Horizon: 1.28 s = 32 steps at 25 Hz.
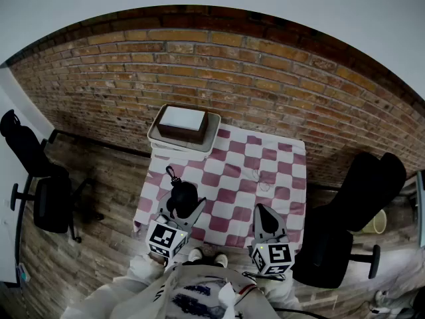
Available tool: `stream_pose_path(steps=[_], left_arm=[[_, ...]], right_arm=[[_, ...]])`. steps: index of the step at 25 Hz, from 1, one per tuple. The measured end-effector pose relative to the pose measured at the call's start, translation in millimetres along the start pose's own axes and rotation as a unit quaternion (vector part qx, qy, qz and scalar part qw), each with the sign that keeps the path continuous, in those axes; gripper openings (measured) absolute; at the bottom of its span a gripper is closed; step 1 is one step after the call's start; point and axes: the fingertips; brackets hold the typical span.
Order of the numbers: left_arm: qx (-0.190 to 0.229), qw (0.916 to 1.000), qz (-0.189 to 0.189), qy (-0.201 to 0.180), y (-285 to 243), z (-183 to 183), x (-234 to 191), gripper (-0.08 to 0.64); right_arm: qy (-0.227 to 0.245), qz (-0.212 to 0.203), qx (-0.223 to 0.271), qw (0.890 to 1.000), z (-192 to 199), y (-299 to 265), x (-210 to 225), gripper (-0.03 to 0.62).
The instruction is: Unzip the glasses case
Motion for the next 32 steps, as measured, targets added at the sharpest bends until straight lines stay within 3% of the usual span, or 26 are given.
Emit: stream_pose_path(steps=[13,21,32], left_arm=[[-0.004,0.9998,0.011,0.016,17.6,7.0,-14.2,0.253],[0.0,0.9979,0.042,0.049,32.7,9.3,-25.8,0.253],[0.003,0.9955,0.086,0.041,43.8,10.7,-31.6,0.253]], right_arm=[[-0.006,-0.001,-0.006,1.0,3.5,-0.7,-28.4,0.014],[-0.023,0.003,-0.017,1.0,8.6,-4.6,-59.3,0.015],[-0.038,-0.026,0.02,0.999,-10.2,-12.6,-97.2,0.015]])
Point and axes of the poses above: the fingertips, and each gripper's own axes: y backward along the fingers, x to its right, z out of its underside, and after that the axes turned 11 degrees about y, right-handed
